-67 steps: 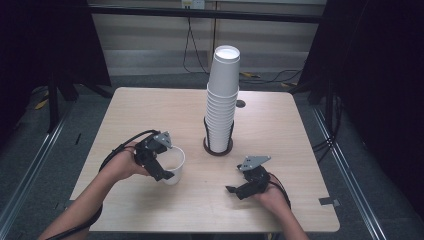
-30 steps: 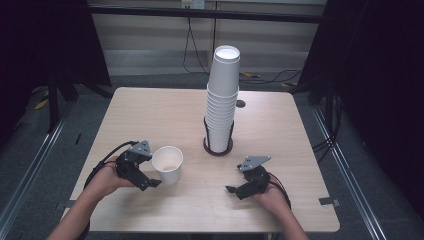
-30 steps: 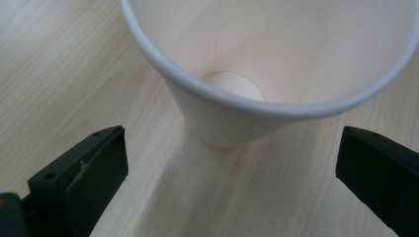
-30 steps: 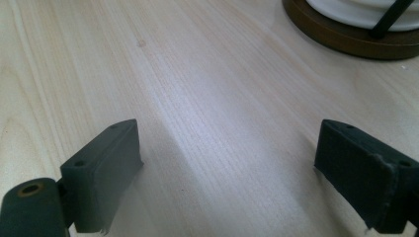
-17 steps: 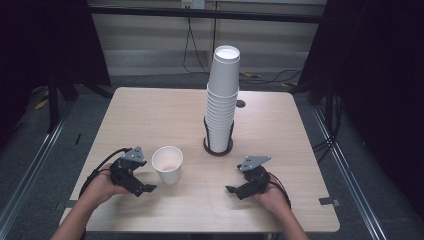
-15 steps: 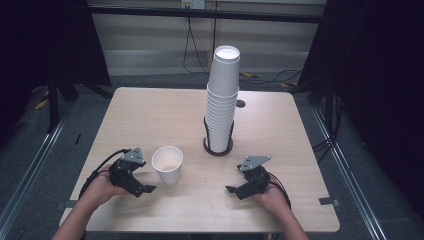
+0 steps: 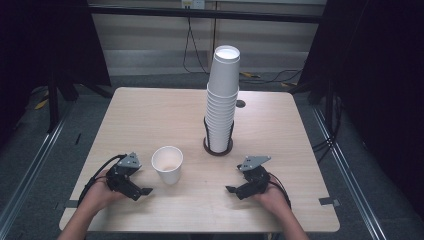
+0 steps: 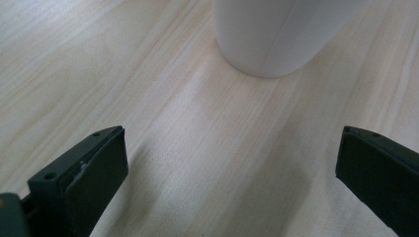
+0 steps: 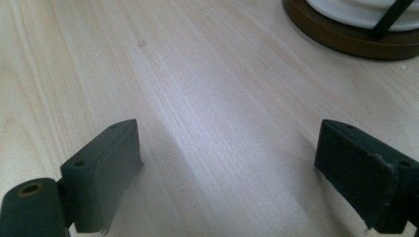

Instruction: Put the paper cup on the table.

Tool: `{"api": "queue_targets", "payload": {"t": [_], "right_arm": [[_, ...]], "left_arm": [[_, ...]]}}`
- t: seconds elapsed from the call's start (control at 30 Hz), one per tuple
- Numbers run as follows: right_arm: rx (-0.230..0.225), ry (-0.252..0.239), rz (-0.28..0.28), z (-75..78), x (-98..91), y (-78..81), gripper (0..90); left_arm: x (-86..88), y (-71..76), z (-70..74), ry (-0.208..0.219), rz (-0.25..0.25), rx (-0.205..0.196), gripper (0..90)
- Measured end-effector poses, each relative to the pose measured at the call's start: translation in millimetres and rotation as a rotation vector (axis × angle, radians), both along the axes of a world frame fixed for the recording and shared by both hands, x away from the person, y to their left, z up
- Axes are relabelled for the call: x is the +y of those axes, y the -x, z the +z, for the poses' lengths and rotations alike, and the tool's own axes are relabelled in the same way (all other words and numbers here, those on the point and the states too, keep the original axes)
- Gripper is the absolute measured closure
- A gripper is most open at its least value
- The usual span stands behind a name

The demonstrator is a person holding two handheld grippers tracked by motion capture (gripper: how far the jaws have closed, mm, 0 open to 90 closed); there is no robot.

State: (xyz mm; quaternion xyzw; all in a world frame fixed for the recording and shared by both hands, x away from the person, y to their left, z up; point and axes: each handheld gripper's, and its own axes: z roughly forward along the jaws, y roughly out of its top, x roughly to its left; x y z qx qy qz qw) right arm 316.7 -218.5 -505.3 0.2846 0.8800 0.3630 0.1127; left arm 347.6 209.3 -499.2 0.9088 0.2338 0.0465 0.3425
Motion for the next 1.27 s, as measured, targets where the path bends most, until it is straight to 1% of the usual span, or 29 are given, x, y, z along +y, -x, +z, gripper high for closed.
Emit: {"api": "queue_targets", "payload": {"t": [0.03,0.1,0.17,0.2,0.23,0.33,0.4,0.43,0.5,0.53,0.57,0.6,0.7,0.73,0.8,1.07,1.1,1.2,1.27], "right_arm": [[0.000,0.000,0.001,0.0,0.0,-0.1,10.1],[0.000,0.000,0.001,0.0,0.0,0.0,10.0],[-0.001,0.000,0.001,0.0,0.0,0.0,10.0],[0.000,0.000,0.001,0.0,-0.1,0.0,10.0],[0.000,0.000,0.001,0.0,-0.1,0.0,10.0],[0.000,0.000,0.001,0.0,0.0,0.0,10.0],[0.000,0.000,0.001,0.0,0.0,0.0,10.0],[-0.001,0.000,0.001,0.0,0.0,0.0,10.0],[0.000,0.000,0.001,0.0,0.0,0.0,10.0],[0.000,0.000,0.001,0.0,0.0,0.0,10.0],[0.000,0.000,0.001,0.0,0.0,0.0,10.0],[0.000,0.000,0.000,0.0,0.0,0.0,10.0],[0.000,0.000,0.001,0.0,0.0,0.0,10.0],[0.000,0.000,0.000,0.0,0.0,0.0,10.0],[0.000,0.000,0.000,0.0,0.0,0.0,10.0],[-0.001,0.000,-0.001,0.0,0.0,0.2,10.1],[-0.001,0.001,-0.001,0.1,0.1,0.3,10.1],[-0.002,0.001,0.000,0.1,0.0,0.3,10.1],[-0.002,0.001,-0.001,0.1,0.1,0.4,10.2]], "left_arm": [[0.1,0.7,-3.4,0.001,0.012,0.003,0.0],[0.6,0.7,-4.6,-0.002,0.005,0.003,0.0],[2.1,2.1,-9.2,0.006,0.014,-0.007,0.0],[2.5,2.6,-10.4,0.021,0.023,-0.011,0.0],[2.5,2.6,-10.4,0.021,0.023,-0.011,0.0],[4.1,5.1,-13.0,0.025,0.032,-0.045,0.0],[4.2,5.8,-13.4,0.027,0.032,-0.048,0.0],[5.2,6.4,-14.0,0.031,0.033,-0.056,0.0],[5.8,7.6,-15.8,0.053,0.039,-0.061,0.0],[5.8,7.6,-15.8,0.053,0.039,-0.061,0.0],[6.7,7.9,-16.3,0.056,0.040,-0.067,0.0],[8.0,8.5,-17.6,0.071,0.038,-0.076,0.0],[8.4,8.9,-18.3,0.080,0.039,-0.075,0.0],[8.7,8.5,-18.1,0.074,0.035,-0.077,0.0],[8.0,8.6,-18.6,0.084,0.043,-0.077,0.0],[8.1,9.3,-18.4,0.079,0.047,-0.079,0.0],[8.7,9.4,-17.7,0.066,0.043,-0.081,0.0],[8.7,11.2,-18.3,0.080,0.060,-0.083,0.2],[8.9,11.6,-18.4,0.080,0.063,-0.081,0.2]]}}
